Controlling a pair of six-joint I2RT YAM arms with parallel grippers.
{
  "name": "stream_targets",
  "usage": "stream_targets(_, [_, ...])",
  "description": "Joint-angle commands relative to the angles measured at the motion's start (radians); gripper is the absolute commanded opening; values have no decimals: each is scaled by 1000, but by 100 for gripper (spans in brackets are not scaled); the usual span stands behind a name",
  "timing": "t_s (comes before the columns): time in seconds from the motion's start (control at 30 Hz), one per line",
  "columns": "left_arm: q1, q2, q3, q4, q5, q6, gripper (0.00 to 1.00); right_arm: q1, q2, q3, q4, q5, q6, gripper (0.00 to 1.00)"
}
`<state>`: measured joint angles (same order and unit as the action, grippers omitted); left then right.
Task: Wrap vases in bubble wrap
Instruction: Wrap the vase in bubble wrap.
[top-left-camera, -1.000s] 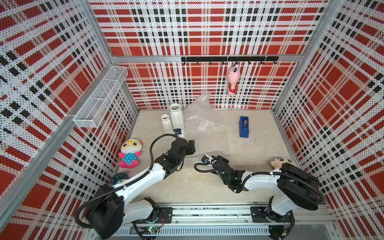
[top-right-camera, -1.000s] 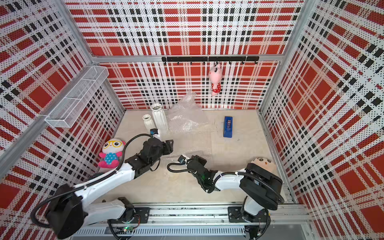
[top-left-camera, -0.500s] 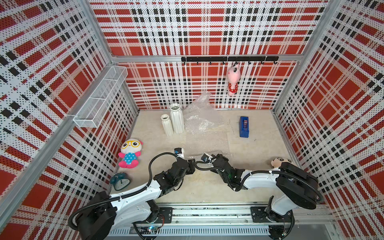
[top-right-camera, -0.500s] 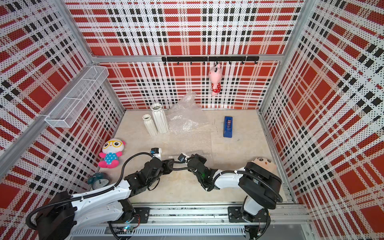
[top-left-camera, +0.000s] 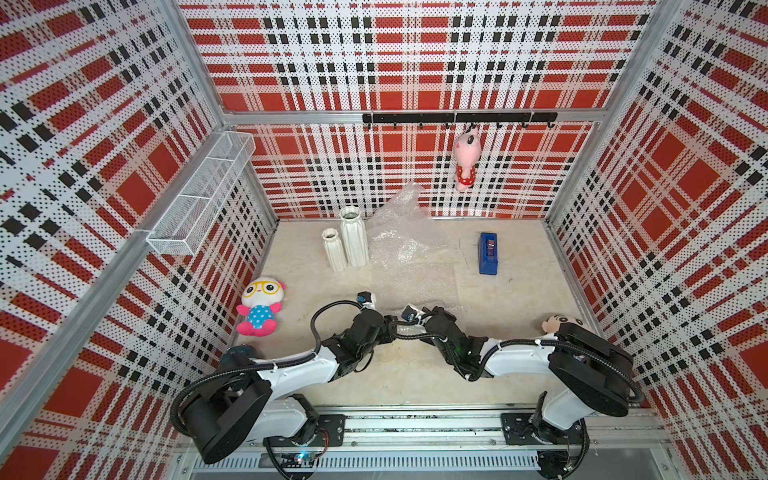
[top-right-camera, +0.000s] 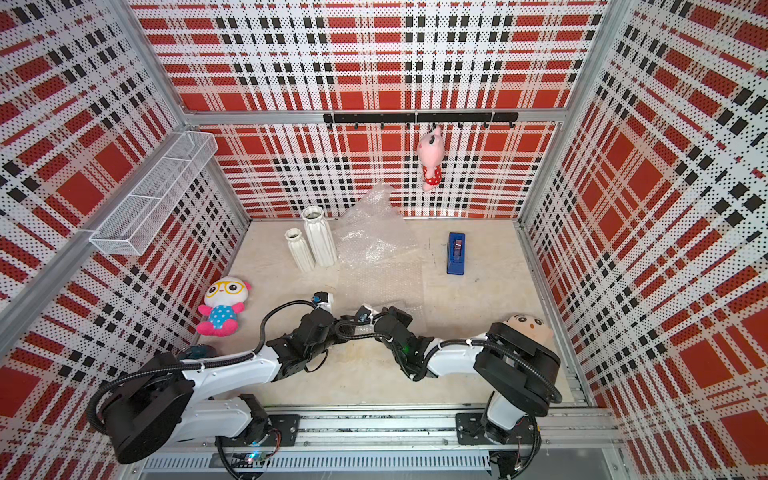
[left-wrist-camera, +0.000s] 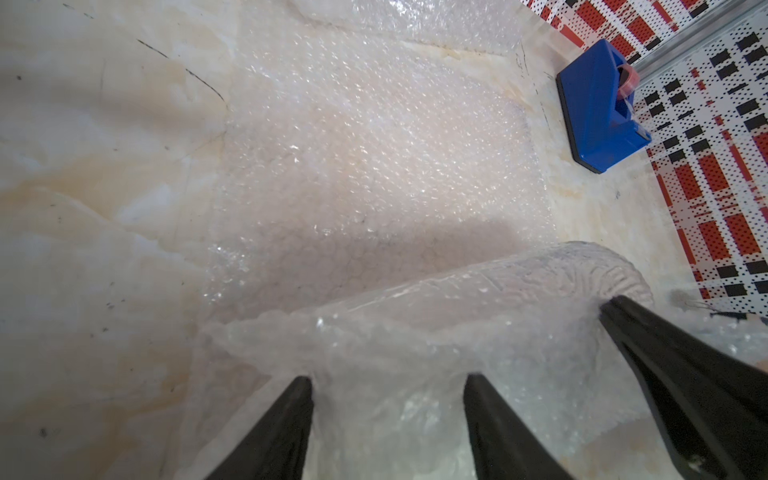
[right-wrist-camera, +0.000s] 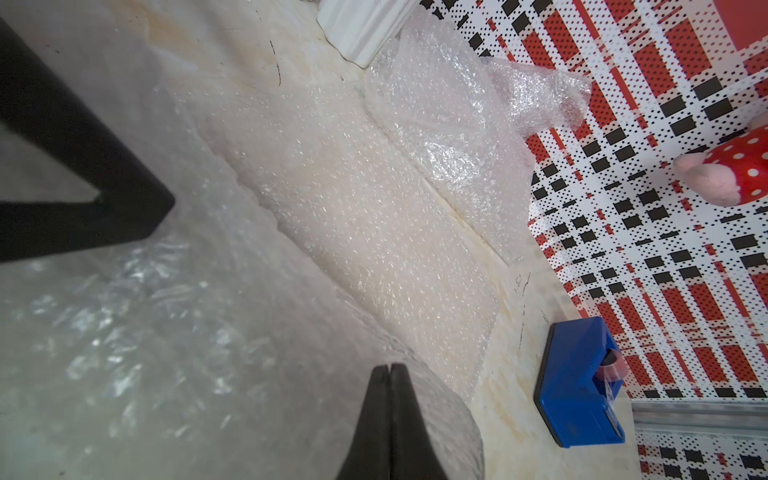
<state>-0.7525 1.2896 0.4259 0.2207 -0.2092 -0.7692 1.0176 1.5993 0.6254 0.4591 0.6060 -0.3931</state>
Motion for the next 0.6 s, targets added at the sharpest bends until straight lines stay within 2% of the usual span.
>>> stream_targets(0.0, [10, 22, 33, 11, 22, 10, 61, -10, 28, 3, -25, -20, -9, 2])
stream_targets(0.13, [15, 42, 40, -12, 17, 17, 56, -14, 18, 3, -18, -24, -7, 6])
stream_targets(0.23, [13, 49, 43, -25, 10, 25, 56, -17, 1, 2, -17, -27, -6, 13])
stream_targets(0.4, [12, 60, 46, -38, 3, 41, 56, -22, -60, 0, -20, -35, -19, 31])
stream_targets(0.57, [10, 71, 50, -44, 7, 54, 56, -27, -187, -25, -22, -87, -67, 50])
